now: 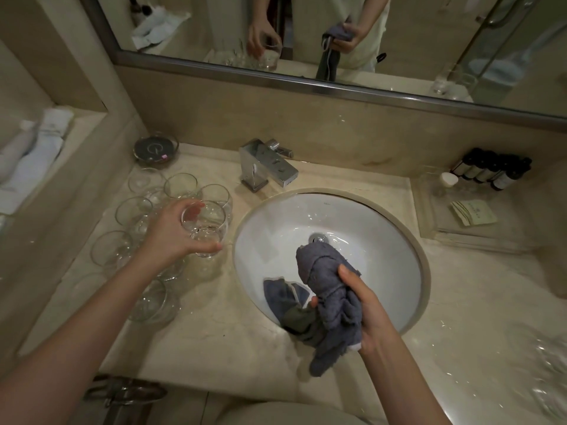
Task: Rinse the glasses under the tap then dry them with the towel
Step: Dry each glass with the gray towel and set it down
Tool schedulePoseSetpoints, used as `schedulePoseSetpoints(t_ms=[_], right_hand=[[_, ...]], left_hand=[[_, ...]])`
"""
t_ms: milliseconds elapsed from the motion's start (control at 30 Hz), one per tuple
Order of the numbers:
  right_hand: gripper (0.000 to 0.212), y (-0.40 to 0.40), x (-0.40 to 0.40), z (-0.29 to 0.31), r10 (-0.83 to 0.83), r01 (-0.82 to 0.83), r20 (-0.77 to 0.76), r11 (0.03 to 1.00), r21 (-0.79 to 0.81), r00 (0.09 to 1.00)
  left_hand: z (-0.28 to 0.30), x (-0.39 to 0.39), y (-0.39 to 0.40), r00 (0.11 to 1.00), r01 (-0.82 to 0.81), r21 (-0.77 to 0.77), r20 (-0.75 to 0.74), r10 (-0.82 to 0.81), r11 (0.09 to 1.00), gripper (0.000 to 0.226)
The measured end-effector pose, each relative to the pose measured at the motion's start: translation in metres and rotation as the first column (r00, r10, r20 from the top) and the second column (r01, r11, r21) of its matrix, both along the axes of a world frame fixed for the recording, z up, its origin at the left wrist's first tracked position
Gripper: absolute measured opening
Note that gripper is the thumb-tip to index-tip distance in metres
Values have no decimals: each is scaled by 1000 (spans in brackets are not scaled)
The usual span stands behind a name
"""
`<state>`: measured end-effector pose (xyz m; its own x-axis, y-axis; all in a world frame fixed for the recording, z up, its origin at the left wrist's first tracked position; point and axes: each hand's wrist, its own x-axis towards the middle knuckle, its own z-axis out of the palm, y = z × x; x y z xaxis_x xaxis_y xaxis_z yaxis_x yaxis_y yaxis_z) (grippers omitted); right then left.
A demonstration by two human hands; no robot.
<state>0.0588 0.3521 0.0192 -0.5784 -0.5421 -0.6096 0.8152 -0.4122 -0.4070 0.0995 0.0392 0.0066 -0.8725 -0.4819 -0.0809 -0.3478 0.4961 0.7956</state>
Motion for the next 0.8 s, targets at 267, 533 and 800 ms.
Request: schedulePoseSetpoints(t_ms=[267,533,800], right_hand=[[90,3,1,-6,5,-5,2,1000,22,1000],[81,7,3,-8,13,-13,19,1000,15,1000],[73,6,4,-8,12,-12,33,1000,-2,999]], left_hand=[[-15,-7,-2,998,-32,-253,37,43,967,99],[-31,-9,-4,985,-18,-340,156,75,940,95],[-34,-12,3,977,7,-402,198,80,916,93]])
